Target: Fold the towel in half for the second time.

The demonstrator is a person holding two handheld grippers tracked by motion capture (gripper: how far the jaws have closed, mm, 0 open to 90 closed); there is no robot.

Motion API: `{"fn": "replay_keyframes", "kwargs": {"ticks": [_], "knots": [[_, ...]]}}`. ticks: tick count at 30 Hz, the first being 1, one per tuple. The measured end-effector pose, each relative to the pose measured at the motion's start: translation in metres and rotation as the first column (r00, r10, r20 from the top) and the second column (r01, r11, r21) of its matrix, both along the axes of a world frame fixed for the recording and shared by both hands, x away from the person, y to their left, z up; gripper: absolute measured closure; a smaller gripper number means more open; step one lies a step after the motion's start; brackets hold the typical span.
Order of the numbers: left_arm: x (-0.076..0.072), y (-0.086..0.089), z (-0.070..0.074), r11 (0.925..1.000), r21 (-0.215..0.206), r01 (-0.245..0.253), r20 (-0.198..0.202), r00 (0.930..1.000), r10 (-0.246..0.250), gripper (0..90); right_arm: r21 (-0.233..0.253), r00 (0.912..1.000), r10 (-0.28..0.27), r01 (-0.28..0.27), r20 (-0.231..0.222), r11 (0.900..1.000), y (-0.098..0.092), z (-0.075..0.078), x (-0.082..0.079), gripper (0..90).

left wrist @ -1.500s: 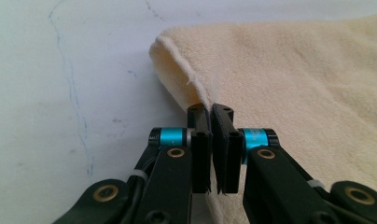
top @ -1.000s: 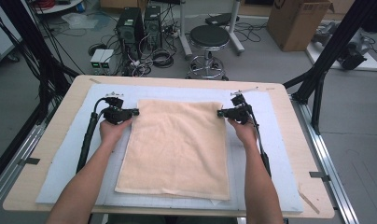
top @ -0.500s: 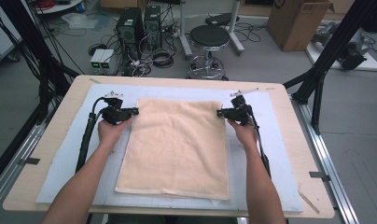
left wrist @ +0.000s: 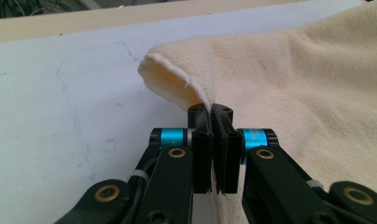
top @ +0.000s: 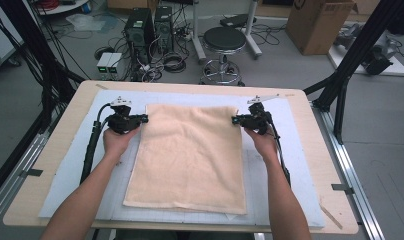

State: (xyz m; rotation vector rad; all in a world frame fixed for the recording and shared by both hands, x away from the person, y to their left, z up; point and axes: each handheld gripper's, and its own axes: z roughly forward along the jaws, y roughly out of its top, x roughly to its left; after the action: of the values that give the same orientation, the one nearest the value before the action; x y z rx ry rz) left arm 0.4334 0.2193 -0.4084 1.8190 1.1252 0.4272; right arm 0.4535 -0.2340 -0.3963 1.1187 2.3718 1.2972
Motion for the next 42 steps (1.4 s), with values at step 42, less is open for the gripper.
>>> {"fn": "replay_keyframes", "kwargs": {"ticks": [42], "knots": [[-0.132, 0.013, -0.024, 0.9610, 0.130, 0.244, 0.097, 0.9614, -0.257, 86.0, -0.037, 0.9690, 0.247, -0.247, 0.010, 0.968, -0.006, -0.021, -0.139, 82.1]]}}
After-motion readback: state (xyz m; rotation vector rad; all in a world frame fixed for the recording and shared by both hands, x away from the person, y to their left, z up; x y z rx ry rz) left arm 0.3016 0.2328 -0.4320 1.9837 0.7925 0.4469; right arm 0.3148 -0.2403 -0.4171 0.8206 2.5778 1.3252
